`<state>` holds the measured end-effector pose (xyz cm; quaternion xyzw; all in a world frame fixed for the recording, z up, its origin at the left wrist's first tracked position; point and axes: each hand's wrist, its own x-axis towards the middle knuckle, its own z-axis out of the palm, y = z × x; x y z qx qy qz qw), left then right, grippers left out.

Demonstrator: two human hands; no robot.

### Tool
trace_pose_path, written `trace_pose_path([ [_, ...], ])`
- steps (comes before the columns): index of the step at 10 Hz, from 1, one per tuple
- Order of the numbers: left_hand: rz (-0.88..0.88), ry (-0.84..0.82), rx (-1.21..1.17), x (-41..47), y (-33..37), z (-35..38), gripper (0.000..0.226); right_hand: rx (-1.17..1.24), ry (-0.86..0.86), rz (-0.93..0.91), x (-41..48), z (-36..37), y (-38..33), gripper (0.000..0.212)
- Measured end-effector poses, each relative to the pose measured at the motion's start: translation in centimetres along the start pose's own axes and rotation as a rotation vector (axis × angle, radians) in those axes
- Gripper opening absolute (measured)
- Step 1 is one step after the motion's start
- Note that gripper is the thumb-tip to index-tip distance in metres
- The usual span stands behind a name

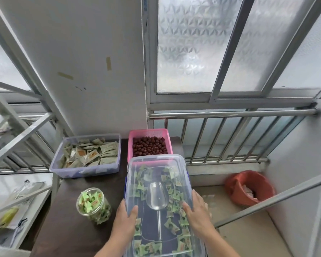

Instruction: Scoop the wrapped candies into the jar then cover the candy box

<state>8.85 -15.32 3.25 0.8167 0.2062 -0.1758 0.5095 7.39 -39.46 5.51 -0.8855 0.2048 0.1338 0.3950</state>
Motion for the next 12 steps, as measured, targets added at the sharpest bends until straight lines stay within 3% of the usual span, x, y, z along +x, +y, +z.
trace_pose_path([
  [1,-0.022,0.025,-0.035,-0.1,-0.1,0.0,0.083,0.088,-0.038,0.011,0.1,0.2,0.5,0.074],
  [2,-0.115,0.057,-0.128,-0.1,-0.7,-0.8,0.105,0.352,-0.046,0.102,0.1,-0.2,1.3,0.094],
  [3,-0.193,0.069,-0.137,-0.3,-1.1,-1.8,0.112,0.367,0.054,0.225,-0.3,-0.9,1.8,0.101],
  [4,-0.155,0.119,-0.009,-0.9,-1.3,-2.0,0.086,0.248,0.180,0.173,-0.8,-0.8,1.7,0.082],
  [7,-0.083,0.178,0.135,-2.9,0.0,-0.9,0.074,0.131,0.222,0.112,-2.8,0.6,0.9,0.063],
  [9,-0.055,0.213,0.123,-3.5,0.2,-0.4,0.068,0.109,0.252,0.079,-3.4,1.2,0.7,0.065],
  [11,-0.019,0.178,0.099,-5.3,0.0,-1.0,0.076,0.123,0.169,0.097,-4.5,0.2,0.0,0.071],
  [12,0.069,0.290,-0.078,-8.6,-1.7,-1.9,0.053,0.175,0.241,0.044,-7.1,-2.2,-0.1,0.071],
])
